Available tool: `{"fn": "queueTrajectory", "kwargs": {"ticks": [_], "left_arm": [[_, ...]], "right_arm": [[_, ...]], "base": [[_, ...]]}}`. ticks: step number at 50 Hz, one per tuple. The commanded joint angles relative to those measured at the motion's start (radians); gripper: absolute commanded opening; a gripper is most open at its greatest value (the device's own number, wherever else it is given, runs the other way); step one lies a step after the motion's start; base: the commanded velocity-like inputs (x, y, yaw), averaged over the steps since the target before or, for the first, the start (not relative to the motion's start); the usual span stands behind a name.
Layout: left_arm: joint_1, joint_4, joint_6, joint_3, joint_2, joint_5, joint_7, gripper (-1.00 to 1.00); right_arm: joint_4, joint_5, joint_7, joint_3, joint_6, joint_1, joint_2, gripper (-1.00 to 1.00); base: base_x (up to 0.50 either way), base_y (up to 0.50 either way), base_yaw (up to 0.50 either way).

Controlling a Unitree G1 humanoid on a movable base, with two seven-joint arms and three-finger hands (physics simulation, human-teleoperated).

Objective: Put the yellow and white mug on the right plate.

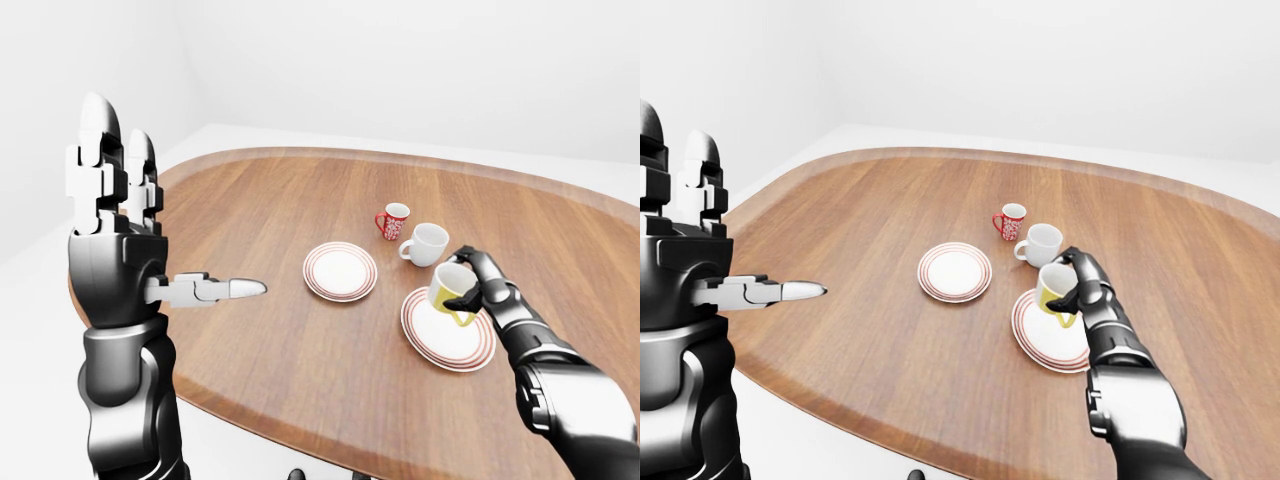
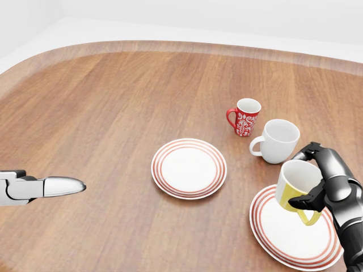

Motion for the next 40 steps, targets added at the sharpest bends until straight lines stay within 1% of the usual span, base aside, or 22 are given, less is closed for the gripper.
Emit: {"fn": "queueTrajectory", "kwargs": {"ticks": [1, 18, 40], "left_arm": [[0.001, 0.000, 0.000, -0.002, -0.001, 0.002, -0.001, 1.00], [0.005, 0.000, 0.000, -0.005, -0.003, 0.009, -0.006, 1.00], [0.013, 0.009, 0.000, -0.011, -0.008, 0.015, -0.010, 1.00]], "right_arm": [[0.011, -0.039, -0.027, -0.011, 0.000, 0.014, 0.005, -1.00], [0.025, -0.036, -0.064, -0.020, 0.000, 0.032, 0.032, -1.00], [0.032, -0.050, -0.109, -0.027, 0.000, 0.046, 0.044, -1.00]], "base": [[0.00, 0.00, 0.00], [0.00, 0.00, 0.00], [0.00, 0.00, 0.00]]}}
